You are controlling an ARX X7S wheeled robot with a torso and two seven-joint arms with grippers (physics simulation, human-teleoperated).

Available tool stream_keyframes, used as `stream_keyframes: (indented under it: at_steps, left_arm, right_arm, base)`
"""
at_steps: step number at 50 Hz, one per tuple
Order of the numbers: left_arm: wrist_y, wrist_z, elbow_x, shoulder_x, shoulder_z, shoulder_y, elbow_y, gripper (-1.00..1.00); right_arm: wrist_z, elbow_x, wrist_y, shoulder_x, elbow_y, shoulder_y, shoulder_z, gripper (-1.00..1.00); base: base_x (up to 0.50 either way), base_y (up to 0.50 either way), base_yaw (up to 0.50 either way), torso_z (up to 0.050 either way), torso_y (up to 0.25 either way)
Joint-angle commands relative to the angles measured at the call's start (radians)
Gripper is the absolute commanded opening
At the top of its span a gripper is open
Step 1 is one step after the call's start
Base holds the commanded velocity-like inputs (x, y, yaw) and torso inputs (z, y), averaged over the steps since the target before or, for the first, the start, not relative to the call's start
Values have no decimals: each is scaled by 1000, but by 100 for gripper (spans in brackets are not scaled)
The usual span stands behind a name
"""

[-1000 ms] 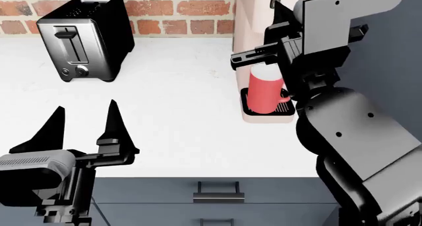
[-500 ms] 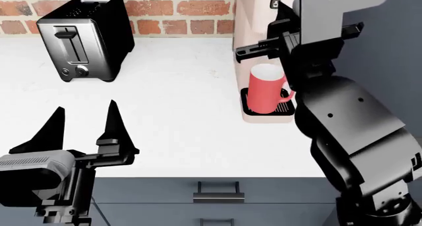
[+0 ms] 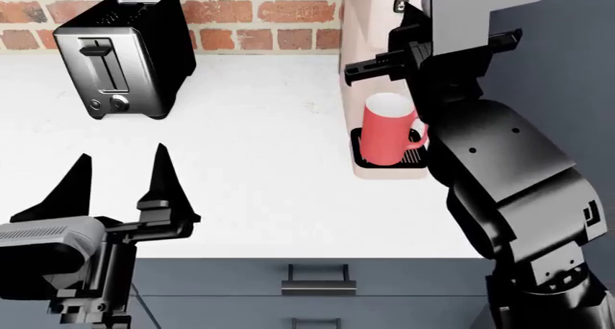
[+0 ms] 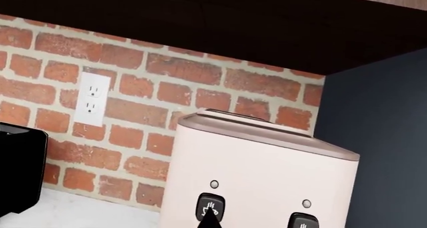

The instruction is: Pick the mug from the cabinet, place it under the coffee machine dispenser, and press the start button.

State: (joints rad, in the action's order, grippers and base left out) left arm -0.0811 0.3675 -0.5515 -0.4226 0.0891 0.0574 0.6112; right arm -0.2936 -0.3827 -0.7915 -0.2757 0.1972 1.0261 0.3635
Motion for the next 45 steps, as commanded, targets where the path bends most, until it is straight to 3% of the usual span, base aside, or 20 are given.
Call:
stream_keyframes:
  at_steps: [1, 45]
  left_arm:
    - [0, 3, -6, -3, -2, 3, -1, 100]
    - [7, 9, -17, -11, 3, -1, -3, 100]
  right_arm:
    - [8, 4, 20, 7, -40, 16, 10, -100]
    - [25, -8, 67, 22, -176, 51, 7, -100]
  base:
    - [0, 0, 0, 0, 0]
    - [1, 0, 0, 0, 0]
